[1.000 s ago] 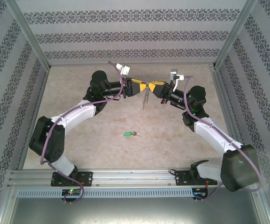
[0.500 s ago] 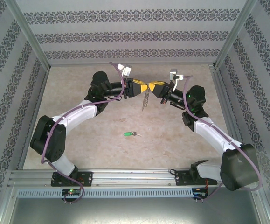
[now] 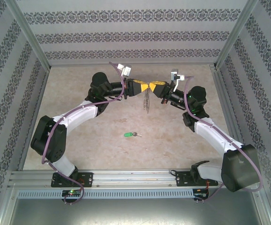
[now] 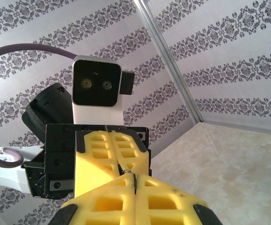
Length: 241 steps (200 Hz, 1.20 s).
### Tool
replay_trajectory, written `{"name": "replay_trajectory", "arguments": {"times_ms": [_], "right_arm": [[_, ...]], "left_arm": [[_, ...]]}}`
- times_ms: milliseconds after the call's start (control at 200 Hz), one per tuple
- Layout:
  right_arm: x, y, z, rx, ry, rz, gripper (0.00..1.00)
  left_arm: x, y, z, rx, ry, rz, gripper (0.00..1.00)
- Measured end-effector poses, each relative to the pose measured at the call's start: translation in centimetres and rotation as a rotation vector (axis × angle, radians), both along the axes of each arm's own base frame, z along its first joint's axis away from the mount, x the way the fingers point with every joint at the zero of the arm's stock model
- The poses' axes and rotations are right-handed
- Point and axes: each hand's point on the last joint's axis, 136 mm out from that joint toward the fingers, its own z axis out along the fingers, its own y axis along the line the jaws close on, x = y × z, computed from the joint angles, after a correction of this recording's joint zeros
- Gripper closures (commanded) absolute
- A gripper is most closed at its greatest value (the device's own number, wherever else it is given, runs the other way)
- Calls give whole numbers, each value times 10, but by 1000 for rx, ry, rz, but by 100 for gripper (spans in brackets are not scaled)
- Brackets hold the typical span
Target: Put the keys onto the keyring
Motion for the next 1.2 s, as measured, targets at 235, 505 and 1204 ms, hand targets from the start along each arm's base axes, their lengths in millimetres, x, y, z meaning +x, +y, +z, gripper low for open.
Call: {"name": "replay_trajectory", "arguments": {"times_ms": [235, 505, 1204], "right_arm": [[1, -1, 0, 5, 6, -5, 56], [12, -50, -5, 40, 48, -191, 43], [30, -69, -119, -52, 410, -316, 22]], "left_arm": [[-2, 0, 0, -4, -15, -8, 100], [-14, 5, -30, 95, -133, 3, 100], [-1, 42, -61, 447, -381, 283, 100]]}}
